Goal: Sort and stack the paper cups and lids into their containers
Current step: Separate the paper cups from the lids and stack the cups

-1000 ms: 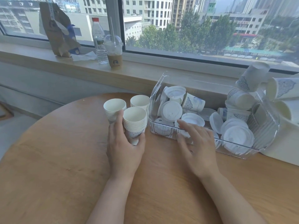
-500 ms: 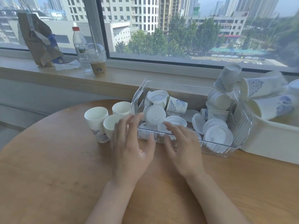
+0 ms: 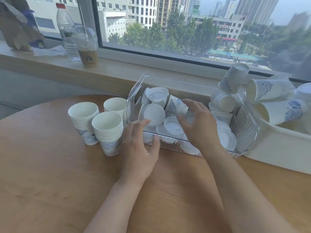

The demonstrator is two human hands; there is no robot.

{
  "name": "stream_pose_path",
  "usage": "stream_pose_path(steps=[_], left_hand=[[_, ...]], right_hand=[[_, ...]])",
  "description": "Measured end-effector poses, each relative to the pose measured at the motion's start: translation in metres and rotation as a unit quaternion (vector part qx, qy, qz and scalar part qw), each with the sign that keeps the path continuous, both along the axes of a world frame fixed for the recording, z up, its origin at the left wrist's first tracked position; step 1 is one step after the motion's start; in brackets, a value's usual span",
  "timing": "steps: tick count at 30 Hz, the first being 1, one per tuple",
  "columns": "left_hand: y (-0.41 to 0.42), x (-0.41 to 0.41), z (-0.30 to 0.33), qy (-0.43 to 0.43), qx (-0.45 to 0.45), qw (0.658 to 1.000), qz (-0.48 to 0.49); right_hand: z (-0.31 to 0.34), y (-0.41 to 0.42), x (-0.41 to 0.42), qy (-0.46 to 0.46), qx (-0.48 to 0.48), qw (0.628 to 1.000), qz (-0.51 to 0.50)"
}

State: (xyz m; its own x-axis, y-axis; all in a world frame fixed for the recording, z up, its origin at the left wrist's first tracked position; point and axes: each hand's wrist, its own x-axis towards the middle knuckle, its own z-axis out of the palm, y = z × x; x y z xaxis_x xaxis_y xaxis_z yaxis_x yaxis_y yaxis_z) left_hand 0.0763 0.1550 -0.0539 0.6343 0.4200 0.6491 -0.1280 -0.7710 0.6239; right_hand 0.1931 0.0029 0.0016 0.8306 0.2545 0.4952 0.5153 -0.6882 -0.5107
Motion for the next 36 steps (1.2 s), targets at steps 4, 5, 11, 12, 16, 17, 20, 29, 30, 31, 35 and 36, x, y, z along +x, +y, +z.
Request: stream_pose_path(steps=[4,5,11,12,16,17,20,29,30,31,35,36], left_hand=[[-0.001,0.002,-0.001,-0.006,-0.014,1.000,-0.012],[-0.001,0.002,-0.001,-0.010,-0.020,1.000,-0.014],[-0.001,0.003,-0.002,-0.023,-0.045,0.998,-0.025],[-0.001,0.003,-0.003,-0.022,-0.049,0.998,-0.026],[-0.002,0.003,-0.002,-0.026,-0.066,0.997,-0.031],[-0.002,0.003,-0.002,-0.027,-0.070,0.997,-0.032],[-0.002,0.003,-0.002,-0.020,-0.085,0.996,-0.034],[-0.004,0.002,0.001,-0.042,-0.107,0.991,-0.073],[-0.004,0.002,0.001,-0.050,-0.113,0.989,-0.077],[-0.004,0.002,0.001,-0.057,-0.120,0.988,-0.080],[-0.004,0.002,0.001,-0.083,-0.142,0.984,-0.074],[-0.005,0.001,0.001,-0.089,-0.148,0.983,-0.070]], right_hand=[[0.017,0.017,0.043,0.056,-0.109,0.992,0.006],[0.019,0.020,0.051,0.067,-0.132,0.989,0.007],[0.014,0.029,0.080,0.079,-0.213,0.974,-0.026],[0.014,0.028,0.082,0.076,-0.220,0.972,-0.029],[0.015,0.020,0.078,0.059,-0.218,0.973,-0.042],[0.017,0.017,0.074,0.047,-0.208,0.976,-0.048],[0.025,0.006,0.056,-0.010,-0.150,0.988,-0.046],[0.039,0.003,-0.021,0.144,0.001,0.967,0.211],[0.039,0.004,-0.024,0.155,-0.001,0.963,0.222],[0.039,0.005,-0.026,0.162,-0.006,0.960,0.227],[0.040,0.008,-0.030,0.173,-0.033,0.950,0.256],[0.040,0.009,-0.029,0.177,-0.040,0.946,0.268]])
